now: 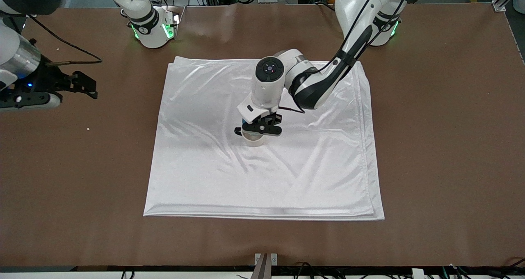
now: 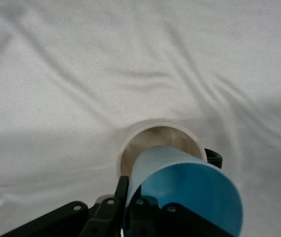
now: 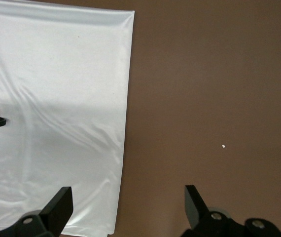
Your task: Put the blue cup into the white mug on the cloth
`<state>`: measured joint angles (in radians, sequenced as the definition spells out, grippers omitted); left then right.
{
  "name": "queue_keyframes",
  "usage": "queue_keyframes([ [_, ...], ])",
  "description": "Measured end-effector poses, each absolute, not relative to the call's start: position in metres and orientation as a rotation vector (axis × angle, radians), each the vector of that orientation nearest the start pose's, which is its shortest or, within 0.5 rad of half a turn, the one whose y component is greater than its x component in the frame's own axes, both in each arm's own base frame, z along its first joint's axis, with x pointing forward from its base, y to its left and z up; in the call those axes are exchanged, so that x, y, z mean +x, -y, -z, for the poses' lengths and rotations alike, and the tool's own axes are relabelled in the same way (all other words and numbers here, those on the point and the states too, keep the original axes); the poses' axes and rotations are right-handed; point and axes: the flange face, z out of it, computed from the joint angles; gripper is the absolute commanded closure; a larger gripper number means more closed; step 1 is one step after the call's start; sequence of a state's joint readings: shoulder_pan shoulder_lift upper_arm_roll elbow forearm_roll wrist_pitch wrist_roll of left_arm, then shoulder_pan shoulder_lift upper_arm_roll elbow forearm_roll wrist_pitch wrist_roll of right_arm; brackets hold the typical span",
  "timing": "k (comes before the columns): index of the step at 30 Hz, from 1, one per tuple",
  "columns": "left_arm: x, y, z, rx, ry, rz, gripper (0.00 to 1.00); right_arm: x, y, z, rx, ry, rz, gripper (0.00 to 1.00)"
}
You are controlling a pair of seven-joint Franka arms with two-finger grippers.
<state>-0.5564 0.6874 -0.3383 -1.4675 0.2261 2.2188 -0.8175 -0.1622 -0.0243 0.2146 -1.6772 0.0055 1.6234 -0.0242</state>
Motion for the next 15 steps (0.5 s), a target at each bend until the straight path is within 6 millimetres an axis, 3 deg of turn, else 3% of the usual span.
queue_keyframes([
  [2,0.495,0.533,-0.301,-3.233,-0.199,0.093,1.00,0.549,-0.022,-0.597,-3.136,0.094,-0.039,0.00],
  [3,0.495,0.533,-0.301,-3.236,-0.198,0.097,0.92,0.548,-0.020,-0.599,-3.136,0.087,-0.039,0.00],
  [4,0.496,0.533,-0.300,-3.238,-0.197,0.101,0.67,0.548,-0.018,-0.601,-3.136,0.081,-0.040,0.00],
  [5,0.496,0.533,-0.300,-3.240,-0.196,0.104,0.22,0.547,-0.017,-0.602,-3.137,0.079,-0.041,0.00],
  [6,0.497,0.533,-0.299,-3.242,-0.195,0.108,0.00,0.547,-0.016,-0.603,-3.137,0.076,-0.042,0.00],
  [15,0.501,0.536,-0.298,-3.270,-0.195,0.162,0.00,0.546,0.000,-0.605,-3.138,0.020,-0.041,0.00],
])
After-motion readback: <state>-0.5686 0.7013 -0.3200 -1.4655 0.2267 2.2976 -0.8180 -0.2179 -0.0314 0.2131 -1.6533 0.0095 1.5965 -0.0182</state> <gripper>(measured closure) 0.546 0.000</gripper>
